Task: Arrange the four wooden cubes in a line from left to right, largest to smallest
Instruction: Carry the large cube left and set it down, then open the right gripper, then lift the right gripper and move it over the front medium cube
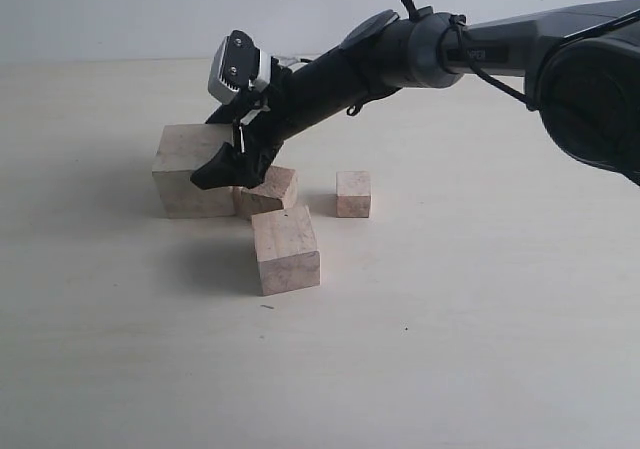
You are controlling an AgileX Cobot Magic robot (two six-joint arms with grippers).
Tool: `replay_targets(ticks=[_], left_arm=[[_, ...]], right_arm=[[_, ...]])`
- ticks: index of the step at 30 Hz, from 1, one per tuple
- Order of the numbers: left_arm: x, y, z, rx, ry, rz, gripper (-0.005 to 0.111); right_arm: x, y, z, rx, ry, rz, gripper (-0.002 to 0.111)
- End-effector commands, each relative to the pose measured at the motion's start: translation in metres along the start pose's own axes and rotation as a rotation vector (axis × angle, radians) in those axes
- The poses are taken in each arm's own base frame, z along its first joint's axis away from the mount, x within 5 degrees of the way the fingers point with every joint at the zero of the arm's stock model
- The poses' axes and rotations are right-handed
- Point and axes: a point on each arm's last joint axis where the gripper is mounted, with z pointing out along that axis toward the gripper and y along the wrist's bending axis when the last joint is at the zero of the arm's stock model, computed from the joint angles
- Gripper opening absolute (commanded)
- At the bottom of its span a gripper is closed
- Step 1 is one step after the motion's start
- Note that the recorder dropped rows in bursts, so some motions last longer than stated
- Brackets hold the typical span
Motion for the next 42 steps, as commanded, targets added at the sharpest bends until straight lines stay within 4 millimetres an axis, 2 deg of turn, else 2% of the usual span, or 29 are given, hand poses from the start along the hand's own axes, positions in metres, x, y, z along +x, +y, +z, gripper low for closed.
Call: replay_targets(ticks=[1,6,10,15,19,21,25,29,32,38,42], left_arm=[[0.000,0.000,0.000,0.006,-0.010,-0.003,0.000],[0.000,0.000,0.000,0.006,-0.010,-0.003,0.000],[0.000,0.000,0.000,0.006,-0.010,-0.003,0.000],[0.000,0.000,0.000,0.006,-0.010,-0.003,0.000],[0.000,0.000,0.000,0.006,-0.010,-0.003,0.000],[0.000,0.000,0.000,0.006,-0.010,-0.003,0.000],[0.000,0.000,0.000,0.006,-0.010,-0.003,0.000],[0.000,0.000,0.000,0.006,-0.010,-0.003,0.000],[0.000,0.000,0.000,0.006,-0.010,-0.003,0.000],[0.000,0.000,0.000,0.006,-0.010,-0.003,0.000],[0.000,0.000,0.000,0.006,-0.010,-0.003,0.000]], right_arm=[[-0.006,-0.009,-0.005,0.073,-0.026,0.019,0.100],[-0.010,-0.007,-0.007,0.051,-0.038,0.014,0.103],[-0.025,0.000,-0.016,-0.010,-0.062,-0.013,0.103],[-0.054,0.014,-0.042,-0.100,-0.052,-0.054,0.103],[-0.075,0.024,-0.066,-0.123,0.019,-0.052,0.102],[-0.081,0.028,-0.077,-0.117,0.089,-0.022,0.099],[-0.082,0.029,-0.091,-0.065,0.215,0.059,0.078],[-0.076,0.036,-0.093,-0.108,0.297,0.292,0.038],[-0.070,0.045,-0.086,-0.149,0.324,0.317,0.002],[-0.063,0.064,-0.057,-0.160,0.326,0.306,0.000],[-0.055,0.069,-0.045,-0.152,0.350,0.302,0.000]])
